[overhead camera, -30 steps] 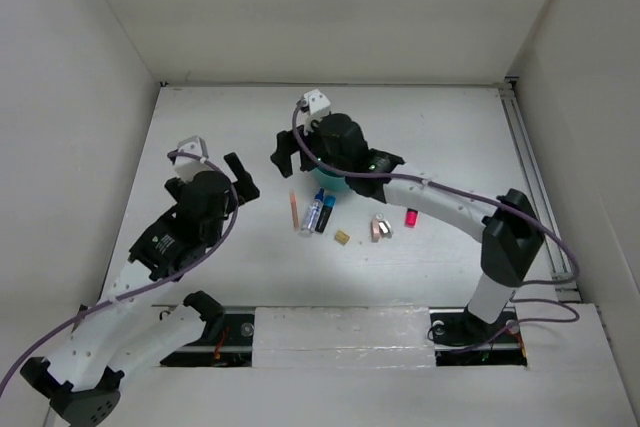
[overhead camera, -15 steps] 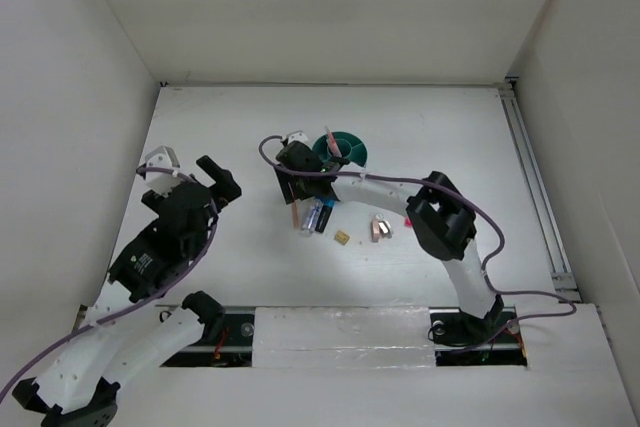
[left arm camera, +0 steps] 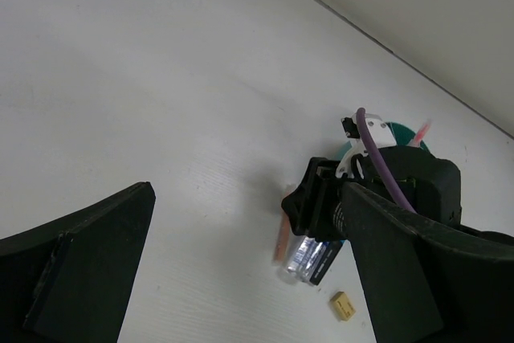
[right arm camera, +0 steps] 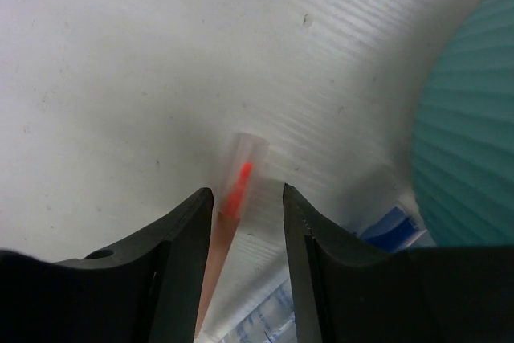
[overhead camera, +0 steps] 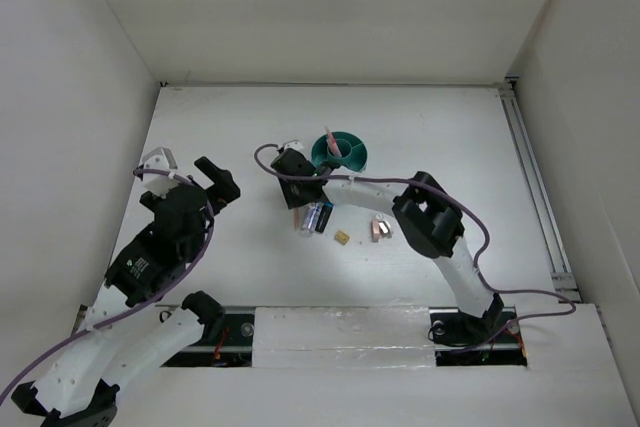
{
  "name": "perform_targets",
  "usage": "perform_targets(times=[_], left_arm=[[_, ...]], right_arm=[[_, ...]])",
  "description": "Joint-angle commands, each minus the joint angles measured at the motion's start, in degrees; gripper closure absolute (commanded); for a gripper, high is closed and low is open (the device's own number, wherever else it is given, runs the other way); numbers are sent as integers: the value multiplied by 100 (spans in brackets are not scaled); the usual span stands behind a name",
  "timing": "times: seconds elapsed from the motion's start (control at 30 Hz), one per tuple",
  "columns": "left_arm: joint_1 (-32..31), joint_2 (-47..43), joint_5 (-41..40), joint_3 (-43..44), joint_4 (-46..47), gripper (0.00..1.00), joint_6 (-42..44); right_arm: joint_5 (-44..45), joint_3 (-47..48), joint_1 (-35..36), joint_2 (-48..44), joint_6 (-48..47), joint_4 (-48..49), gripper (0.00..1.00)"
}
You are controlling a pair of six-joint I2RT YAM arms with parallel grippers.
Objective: Sort the stationery into containers
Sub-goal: Grab a piece of stationery with the right arm
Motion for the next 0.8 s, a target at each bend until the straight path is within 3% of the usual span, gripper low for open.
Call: perform_targets(times=[0.0, 0.13, 0.4, 0.53, 0.63, 0.77], left_arm=[[21, -11, -5, 80, 138, 0, 110], [21, -64, -5, 80, 138, 0, 110], [21, -117, -5, 80, 138, 0, 110], [21, -117, -5, 80, 191, 0, 110], [21, -117, 48, 80, 191, 0, 110], [21, -169, 48, 80, 191, 0, 171]], right_arm=[[-78, 216, 109, 60, 51, -30, 54], [-183, 146, 161, 122, 51, 22, 64], [-367, -126, 161, 174, 104, 146, 100], [-867, 163, 161, 122, -71, 452, 100], [-1719, 295, 100, -167, -247, 882, 100], [-2134, -125, -224, -1482, -379, 1787, 100]])
